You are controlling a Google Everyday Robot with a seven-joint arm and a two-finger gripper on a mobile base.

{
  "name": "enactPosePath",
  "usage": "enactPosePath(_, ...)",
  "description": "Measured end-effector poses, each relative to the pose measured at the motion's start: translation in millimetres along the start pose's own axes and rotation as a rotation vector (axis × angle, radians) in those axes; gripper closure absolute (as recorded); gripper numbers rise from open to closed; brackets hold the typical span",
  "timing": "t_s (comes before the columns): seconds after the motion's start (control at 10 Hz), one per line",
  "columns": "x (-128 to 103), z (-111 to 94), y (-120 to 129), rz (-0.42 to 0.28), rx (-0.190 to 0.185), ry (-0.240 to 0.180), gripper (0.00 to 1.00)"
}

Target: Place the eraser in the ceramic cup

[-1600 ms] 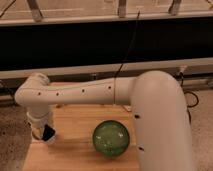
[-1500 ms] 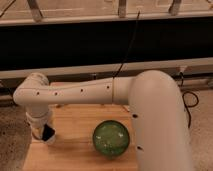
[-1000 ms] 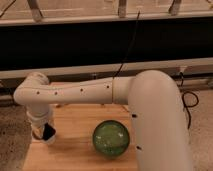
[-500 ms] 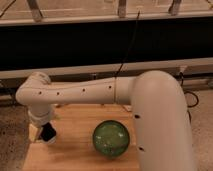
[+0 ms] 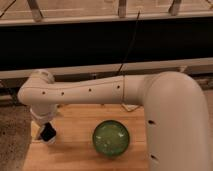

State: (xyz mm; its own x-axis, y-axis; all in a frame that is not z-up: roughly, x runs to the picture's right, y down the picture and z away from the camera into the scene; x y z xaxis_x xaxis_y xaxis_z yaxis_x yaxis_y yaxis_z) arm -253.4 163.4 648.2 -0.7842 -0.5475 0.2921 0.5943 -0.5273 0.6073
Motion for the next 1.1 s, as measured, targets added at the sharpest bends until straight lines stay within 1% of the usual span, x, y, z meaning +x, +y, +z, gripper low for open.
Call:
enactPosePath(0.3,-3.5,-13.0,0.1,0.009,-0.022,0.025,0.2)
enactPosePath(0.4,-5.5,-15.4,0.7,0.015,-0.023,0.032,0.2)
enactPosePath(0.5,-5.6,-14.7,4.2,0.019,-0.019,0.024,0.22)
enactPosePath(0.6,-5.6,-11.2,3.8,0.016,-0.016,0.014,0.28)
enactPosePath(0.8,-8.4,-10.9,8.8,0.021,-0.018,0.017,0.51)
enactPosePath(0.9,-8.5,-11.8,9.7,0.023,-0.017,0.02,0.59)
enactPosePath(1.0,-8.6,-12.0,10.6,0.024,-0.016,0.019,0.65)
enactPosePath(1.1,-8.9,-11.4,10.6,0.023,-0.015,0.015,0.66)
